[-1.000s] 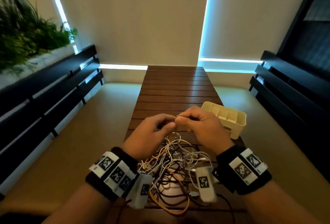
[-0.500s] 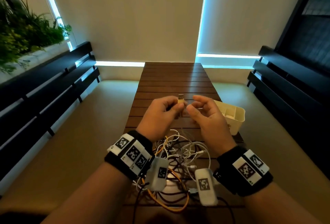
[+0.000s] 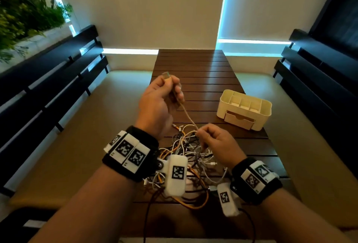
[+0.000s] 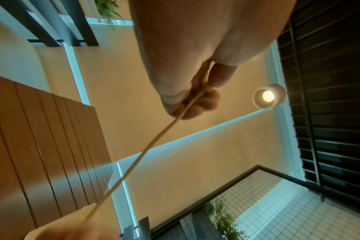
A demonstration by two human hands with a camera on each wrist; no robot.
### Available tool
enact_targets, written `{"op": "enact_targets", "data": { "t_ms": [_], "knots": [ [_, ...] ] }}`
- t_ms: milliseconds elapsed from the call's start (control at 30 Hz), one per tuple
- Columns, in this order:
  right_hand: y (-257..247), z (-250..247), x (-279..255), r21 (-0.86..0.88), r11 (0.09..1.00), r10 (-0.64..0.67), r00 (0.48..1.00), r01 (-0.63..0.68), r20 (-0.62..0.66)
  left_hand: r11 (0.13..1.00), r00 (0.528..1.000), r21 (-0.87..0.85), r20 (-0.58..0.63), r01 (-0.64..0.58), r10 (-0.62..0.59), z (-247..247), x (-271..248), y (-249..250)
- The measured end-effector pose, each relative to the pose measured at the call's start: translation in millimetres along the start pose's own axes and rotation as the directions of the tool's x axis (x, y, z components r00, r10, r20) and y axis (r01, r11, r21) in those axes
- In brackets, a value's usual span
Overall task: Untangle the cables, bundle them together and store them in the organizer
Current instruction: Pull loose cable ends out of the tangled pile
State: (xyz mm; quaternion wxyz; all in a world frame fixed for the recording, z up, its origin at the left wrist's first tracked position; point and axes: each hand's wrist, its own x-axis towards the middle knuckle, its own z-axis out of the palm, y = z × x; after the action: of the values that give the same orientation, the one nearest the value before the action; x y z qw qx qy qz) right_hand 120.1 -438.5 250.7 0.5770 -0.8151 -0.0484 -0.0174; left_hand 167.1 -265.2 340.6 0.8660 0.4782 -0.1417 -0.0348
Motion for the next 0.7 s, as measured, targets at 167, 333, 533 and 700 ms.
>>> {"op": "enact_targets", "data": {
  "t_ms": [167,333,533,700],
  "knots": [
    [7.2,-11.1,0.6,-0.067,0.997,0.030,0.997,-0.035,-0.069,0.973,0.996,0.229,-0.085,0.001,0.019,-19.7,-4.1,-7.1],
    [-25.3,-21.5,6.5,-0.103,0.987,-0.136,0.977,0.120,-0.164,0.775,0.998,0.632,0.063,-0.020,-0.026,-24.3,-20.1,-36.4],
    [-49.5,-20.0,9.1,-0.059,0.966,-0.258,0.951,0.252,-0.172,0.624,0.956,0.779,0.231,-0.068,-0.184,-9.2,-26.6,-38.6],
    [-38.4,-19.8,6.2,0.106,0.977,-0.169,0.974,0.186,-0.150,0.650,0.980,0.746,0.200,-0.146,-0.009,-6.1,-15.1,-15.3]
  ]
}}
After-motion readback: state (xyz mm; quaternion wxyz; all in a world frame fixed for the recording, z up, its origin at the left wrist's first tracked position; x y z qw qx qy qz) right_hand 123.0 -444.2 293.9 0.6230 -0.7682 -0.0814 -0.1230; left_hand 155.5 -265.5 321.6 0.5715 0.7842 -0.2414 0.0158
